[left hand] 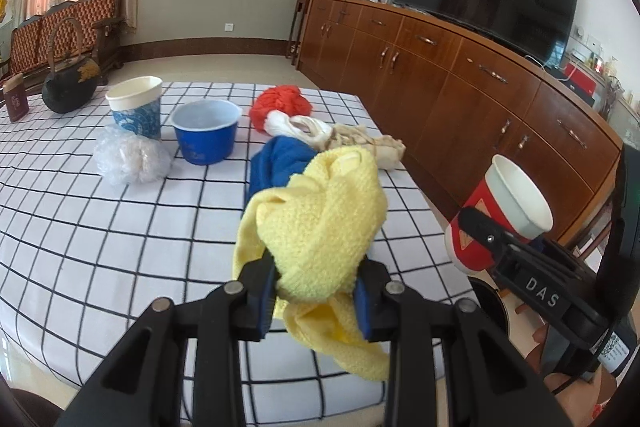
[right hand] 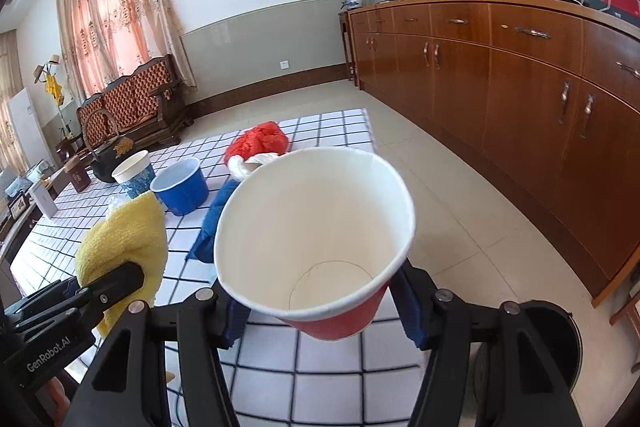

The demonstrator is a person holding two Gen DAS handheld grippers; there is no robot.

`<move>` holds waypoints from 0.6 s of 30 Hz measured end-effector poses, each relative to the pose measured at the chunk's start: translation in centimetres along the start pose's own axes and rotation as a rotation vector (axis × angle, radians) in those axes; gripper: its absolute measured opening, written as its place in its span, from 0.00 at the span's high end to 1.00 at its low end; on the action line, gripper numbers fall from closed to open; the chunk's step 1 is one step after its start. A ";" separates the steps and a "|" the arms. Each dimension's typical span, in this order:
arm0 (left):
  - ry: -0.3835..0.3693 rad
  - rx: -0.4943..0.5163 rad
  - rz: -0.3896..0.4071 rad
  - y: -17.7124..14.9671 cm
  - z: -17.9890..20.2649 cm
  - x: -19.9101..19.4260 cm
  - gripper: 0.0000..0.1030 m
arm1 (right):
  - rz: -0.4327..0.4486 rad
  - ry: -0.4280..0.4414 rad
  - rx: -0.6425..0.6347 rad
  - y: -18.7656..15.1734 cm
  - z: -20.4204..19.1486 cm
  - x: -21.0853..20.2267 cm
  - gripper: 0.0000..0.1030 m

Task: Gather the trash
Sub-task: 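Carry the yellow towel and red cup over the bin with both tools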

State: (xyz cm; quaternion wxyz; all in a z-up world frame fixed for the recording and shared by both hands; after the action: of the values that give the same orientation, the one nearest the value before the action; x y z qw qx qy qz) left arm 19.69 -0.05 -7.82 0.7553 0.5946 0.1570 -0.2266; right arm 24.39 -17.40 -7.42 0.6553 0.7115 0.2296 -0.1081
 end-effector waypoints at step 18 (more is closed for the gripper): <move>-0.158 0.142 -0.046 -1.8 11.7 0.2 0.68 | 0.013 -0.151 0.096 -1.9 11.5 -6.2 0.39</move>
State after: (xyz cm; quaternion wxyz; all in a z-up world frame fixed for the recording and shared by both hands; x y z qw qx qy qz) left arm 18.55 -11.80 -6.62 0.7160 0.6229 0.0942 -0.3008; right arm 19.77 -29.73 -7.57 0.6366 0.7334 0.1691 -0.1682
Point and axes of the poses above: each gripper's, at about its wrist camera, not at the fingertips, and x roughly the way its jaws point, z to its right, y to its top, the point moved 4 cm from there along x, roughly the way its jaws point, and after that the axes turned 9 degrees about z, right-handed, at the moved point
